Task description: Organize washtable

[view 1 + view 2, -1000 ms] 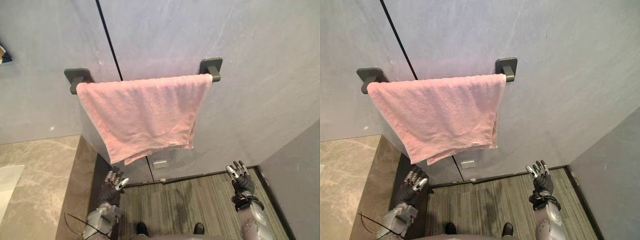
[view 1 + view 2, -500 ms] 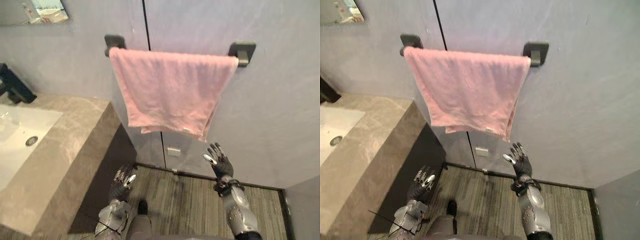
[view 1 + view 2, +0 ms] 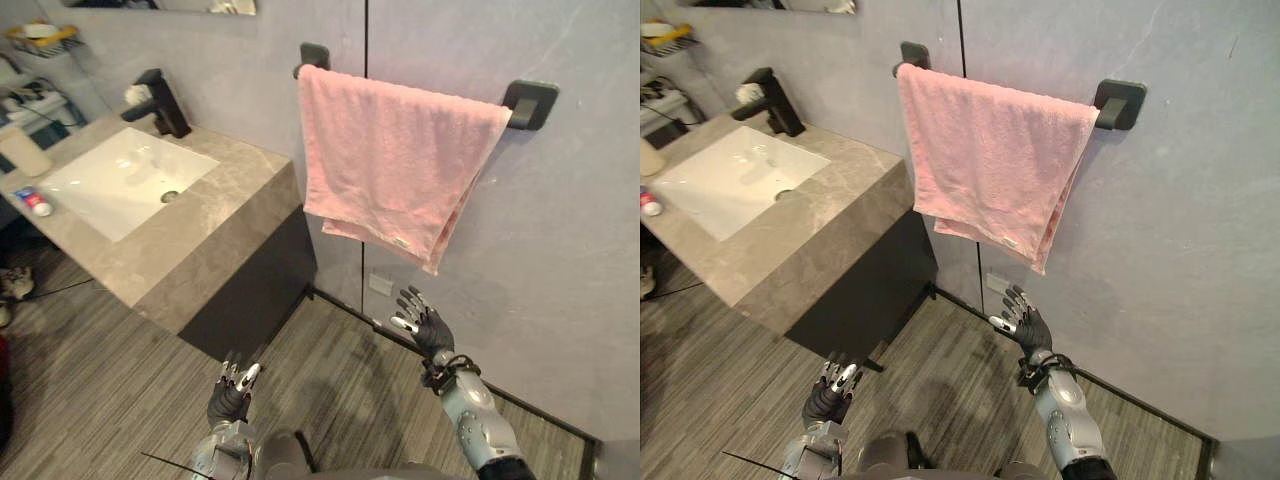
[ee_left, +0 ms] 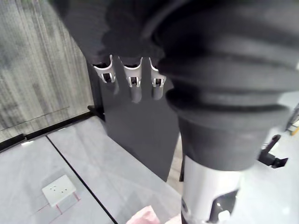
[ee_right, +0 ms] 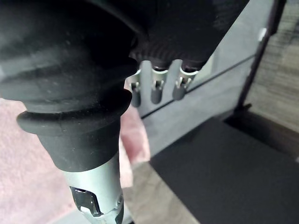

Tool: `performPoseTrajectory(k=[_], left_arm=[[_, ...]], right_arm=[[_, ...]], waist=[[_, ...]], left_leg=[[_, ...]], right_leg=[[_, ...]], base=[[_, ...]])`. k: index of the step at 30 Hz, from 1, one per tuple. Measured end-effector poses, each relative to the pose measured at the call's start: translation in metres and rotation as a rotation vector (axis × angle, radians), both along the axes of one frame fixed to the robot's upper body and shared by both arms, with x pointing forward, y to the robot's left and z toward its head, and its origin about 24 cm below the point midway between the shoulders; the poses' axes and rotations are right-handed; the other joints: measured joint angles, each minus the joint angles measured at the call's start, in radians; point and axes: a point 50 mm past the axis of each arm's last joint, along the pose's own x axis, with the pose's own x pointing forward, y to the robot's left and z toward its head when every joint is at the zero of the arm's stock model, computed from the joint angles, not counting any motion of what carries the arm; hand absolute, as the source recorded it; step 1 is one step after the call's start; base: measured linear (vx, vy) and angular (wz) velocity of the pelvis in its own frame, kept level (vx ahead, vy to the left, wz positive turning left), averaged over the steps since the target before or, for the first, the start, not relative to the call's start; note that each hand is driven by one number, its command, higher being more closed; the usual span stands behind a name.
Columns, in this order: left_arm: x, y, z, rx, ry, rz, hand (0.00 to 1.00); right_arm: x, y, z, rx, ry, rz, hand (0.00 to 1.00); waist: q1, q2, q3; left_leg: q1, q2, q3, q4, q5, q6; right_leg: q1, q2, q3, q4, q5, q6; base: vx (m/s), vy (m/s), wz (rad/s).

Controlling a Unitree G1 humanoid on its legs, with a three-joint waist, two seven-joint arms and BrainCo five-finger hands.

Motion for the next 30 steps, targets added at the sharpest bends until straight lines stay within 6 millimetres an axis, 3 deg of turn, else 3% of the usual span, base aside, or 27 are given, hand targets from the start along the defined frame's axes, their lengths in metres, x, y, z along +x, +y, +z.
performPoseTrajectory(k=[3, 5, 8, 9, 10, 11, 13, 14, 15, 16, 17, 18, 19, 20, 21, 23, 25, 26, 27, 28, 30], left_arm=[[0.031, -0.015, 0.012, 0.041, -0.073, -0.122, 0.0], [0.046, -0.023, 0.018, 0.049, -0.108, -0.164, 0.0], [0.063, -0.041, 0.023, 0.044, -0.143, -0.242, 0.0], [0.064, -0.044, 0.024, 0.043, -0.146, -0.257, 0.0], [0.066, -0.049, 0.025, 0.043, -0.151, -0.283, 0.0], [0.068, -0.054, 0.025, 0.046, -0.152, -0.31, 0.0], [0.071, -0.059, 0.025, 0.044, -0.154, -0.334, 0.0], [0.071, -0.059, 0.025, 0.047, -0.15, -0.336, 0.0], [0.07, -0.05, 0.022, 0.07, -0.137, -0.317, 0.0], [0.071, -0.034, 0.02, 0.112, -0.116, -0.276, 0.0], [0.071, -0.025, 0.02, 0.14, -0.105, -0.248, 0.0], [0.07, -0.017, 0.019, 0.165, -0.096, -0.237, 0.0], [0.07, -0.013, 0.019, 0.192, -0.093, -0.241, 0.0], [0.066, -0.012, 0.014, 0.193, -0.067, -0.231, 0.0], [0.062, -0.013, 0.011, 0.181, -0.054, -0.216, 0.0], [0.054, -0.011, 0.006, 0.175, -0.029, -0.202, 0.0], [0.049, -0.002, 0.004, 0.184, -0.015, -0.169, 0.0], [0.045, 0.0, 0.002, 0.182, -0.002, -0.15, 0.0], [0.041, 0.003, 0.001, 0.187, 0.01, -0.142, 0.0], [0.038, 0.004, -0.001, 0.19, 0.021, -0.135, 0.0], [0.028, 0.005, -0.005, 0.18, 0.046, -0.11, 0.0]], right_arm=[[-0.023, -0.026, -0.008, -0.003, 0.047, -0.137, 0.0], [-0.031, -0.035, -0.011, -0.01, 0.068, -0.177, 0.0], [-0.035, -0.035, -0.015, -0.004, 0.09, -0.199, 0.0], [-0.033, -0.033, -0.015, 0.001, 0.09, -0.199, 0.0], [-0.029, -0.031, -0.015, 0.013, 0.082, -0.202, 0.0], [-0.026, -0.031, -0.013, 0.029, 0.071, -0.219, 0.0], [-0.021, -0.037, -0.01, 0.025, 0.051, -0.243, 0.0], [-0.016, -0.041, -0.008, 0.013, 0.045, -0.241, 0.0], [-0.009, -0.036, -0.008, 0.02, 0.046, -0.22, 0.0], [-0.003, -0.027, -0.007, 0.044, 0.037, -0.198, 0.0], [-0.006, -0.023, -0.006, 0.059, 0.032, -0.201, 0.0], [-0.014, -0.019, -0.011, 0.075, 0.052, -0.205, 0.0], [-0.021, -0.017, -0.016, 0.086, 0.077, -0.212, 0.0], [-0.036, -0.019, -0.025, 0.084, 0.131, -0.223, 0.0], [-0.037, -0.021, -0.028, 0.078, 0.146, -0.224, 0.0], [-0.041, -0.019, -0.03, 0.085, 0.165, -0.222, 0.0], [-0.041, -0.012, -0.032, 0.103, 0.168, -0.209, 0.0], [-0.041, -0.009, -0.031, 0.105, 0.166, -0.193, 0.0], [-0.043, -0.008, -0.032, 0.105, 0.171, -0.184, 0.0], [-0.042, -0.008, -0.032, 0.101, 0.167, -0.179, 0.0], [-0.034, -0.007, -0.027, 0.095, 0.134, -0.165, 0.0]], waist=[[-0.065, 0.012, -0.04], [-0.08, 0.017, -0.043], [-0.089, 0.027, -0.049], [-0.088, 0.029, -0.05], [-0.085, 0.029, -0.051], [-0.086, 0.026, -0.052], [-0.092, 0.032, -0.05], [-0.085, 0.048, -0.025], [-0.076, 0.072, -0.018], [-0.075, 0.071, -0.008], [-0.076, 0.064, 0.009], [-0.078, 0.007, 0.012], [-0.081, -0.034, 0.016], [-0.076, -0.05, 0.019], [-0.073, -0.024, 0.018], [-0.081, -0.026, 0.02], [-0.077, -0.055, 0.024], [-0.087, -0.057, 0.033], [-0.083, -0.084, 0.03], [-0.077, -0.09, 0.029], [-0.073, -0.079, 0.022]], left_leg=[[0.132, 0.01, 0.069, -0.116, 0.025, -0.04], [0.174, 0.013, 0.075, -0.181, 0.049, -0.078], [0.223, 0.004, 0.036, -0.382, 0.109, -0.197], [0.221, 0.002, 0.029, -0.438, 0.112, -0.207], [0.213, -0.013, 0.02, -0.507, 0.081, -0.258], [0.213, -0.045, 0.014, -0.583, 0.048, -0.279], [0.254, -0.142, -0.02, -0.799, 0.05, -0.268], [0.288, -0.188, -0.065, -0.875, 0.047, -0.219], [0.288, -0.169, -0.081, -0.877, 0.02, -0.177], [0.288, -0.167, -0.083, -0.874, 0.016, -0.173], [0.299, -0.176, -0.082, -0.861, 0.016, -0.173], [0.323, -0.217, -0.086, -0.843, 0.013, -0.177], [0.335, -0.252, -0.093, -0.834, 0.006, -0.186], [0.349, -0.275, -0.093, -0.813, -0.044, -0.181], [0.341, -0.252, -0.08, -0.803, -0.06, -0.179], [0.326, -0.263, -0.092, -0.799, -0.057, -0.176], [0.323, -0.269, -0.095, -0.806, -0.047, -0.157], [0.317, -0.259, -0.106, -0.814, -0.059, -0.13], [0.316, -0.265, -0.131, -0.815, -0.06, -0.129], [0.316, -0.265, -0.139, -0.811, -0.06, -0.129], [0.298, -0.235, -0.153, -0.795, -0.058, -0.133]], right_leg=[[-0.056, -0.051, -0.212, 0.002, 0.011, 0.01], [-0.072, -0.075, -0.304, -0.008, 0.036, 0.015], [-0.078, -0.124, -0.465, 0.0, 0.072, 0.024], [-0.083, -0.14, -0.494, 0.016, 0.074, 0.023], [-0.1, -0.186, -0.536, 0.072, 0.074, 0.023], [-0.111, -0.236, -0.564, 0.117, 0.075, 0.023], [-0.142, -0.367, -0.597, 0.278, 0.092, 0.02], [-0.216, -0.481, -0.543, 0.48, 0.067, 0.03], [-0.272, -0.446, -0.474, 0.498, 0.011, 0.083], [-0.346, -0.391, -0.416, 0.483, -0.017, 0.068], [-0.366, -0.339, -0.397, 0.407, 0.004, 0.03], [-0.355, -0.301, -0.377, 0.264, 0.091, -0.007], [-0.338, -0.296, -0.361, 0.194, 0.2, -0.045], [-0.314, -0.288, -0.341, 0.148, 0.246, -0.062], [-0.329, -0.27, -0.282, 0.145, 0.282, -0.058], [-0.359, -0.235, -0.065, 0.118, 0.348, 0.035], [-0.347, -0.212, 0.031, 0.066, 0.378, 0.083], [-0.349, -0.203, 0.088, 0.146, 0.289, 0.12], [-0.323, -0.196, 0.127, 0.178, 0.203, 0.131], [-0.301, -0.187, 0.133, 0.141, 0.198, 0.139], [-0.243, -0.159, 0.104, 0.017, 0.268, 0.133]], base=[[-0.18, -0.021, 2.15], [-0.22, 0.056, 1.86], [-0.22, 0.143, 1.59], [-0.24, 0.267, 1.56], [-0.2, 0.362, 1.55], [-0.23, 0.507, 1.98], [-0.22, 0.582, 1.93], [-0.18, 0.43, 1.12], [-0.17, 0.292, 0.53], [-0.12, 0.13, 0.09], [-0.13, 0.111, 0.27], [-0.08, 0.04, 0.48], [-0.1, -0.015, 0.59], [-0.08, 0.057, 0.26], [-0.1, 0.097, 0.19], [-0.11, 0.188, 0.05], [-0.08, 0.144, 0.1], [-0.04, 0.024, 0.54], [-0.02, -0.008, 0.61], [-0.01, -0.031, 0.45], [-0.01, 0.002, 0.16]])
